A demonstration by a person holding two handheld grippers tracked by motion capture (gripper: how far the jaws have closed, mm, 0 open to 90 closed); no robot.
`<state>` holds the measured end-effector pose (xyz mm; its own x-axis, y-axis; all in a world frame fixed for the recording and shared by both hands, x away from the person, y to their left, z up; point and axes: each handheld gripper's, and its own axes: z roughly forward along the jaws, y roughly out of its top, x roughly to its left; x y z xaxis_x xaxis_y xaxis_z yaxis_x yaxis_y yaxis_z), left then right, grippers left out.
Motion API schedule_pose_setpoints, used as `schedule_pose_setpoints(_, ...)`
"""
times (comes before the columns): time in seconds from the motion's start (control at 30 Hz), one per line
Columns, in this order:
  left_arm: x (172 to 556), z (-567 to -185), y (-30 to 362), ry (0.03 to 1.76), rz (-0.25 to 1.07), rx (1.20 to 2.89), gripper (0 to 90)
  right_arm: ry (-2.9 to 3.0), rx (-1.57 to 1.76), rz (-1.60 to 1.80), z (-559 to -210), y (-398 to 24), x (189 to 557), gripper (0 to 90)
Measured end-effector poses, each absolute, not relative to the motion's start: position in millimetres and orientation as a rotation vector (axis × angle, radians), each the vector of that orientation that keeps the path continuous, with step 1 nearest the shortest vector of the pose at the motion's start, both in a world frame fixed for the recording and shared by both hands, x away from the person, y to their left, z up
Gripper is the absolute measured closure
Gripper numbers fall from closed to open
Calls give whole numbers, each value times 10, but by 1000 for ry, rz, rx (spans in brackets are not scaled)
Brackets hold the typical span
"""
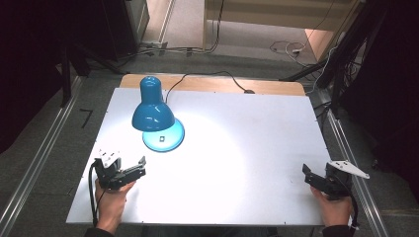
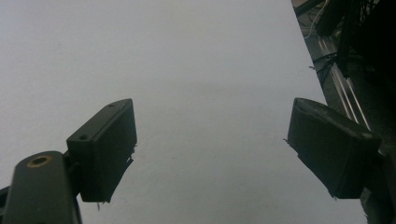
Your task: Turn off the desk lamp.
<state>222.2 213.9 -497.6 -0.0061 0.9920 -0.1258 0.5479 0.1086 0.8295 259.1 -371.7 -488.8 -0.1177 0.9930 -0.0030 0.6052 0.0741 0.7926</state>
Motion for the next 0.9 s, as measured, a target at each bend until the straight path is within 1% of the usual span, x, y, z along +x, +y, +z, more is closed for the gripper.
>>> schedule_pose_setpoints(0.9, 2332, -4984, 1959, 1610, 769, 1558, 63, 1782, 1585, 869, -4889, -3724, 2589, 141)
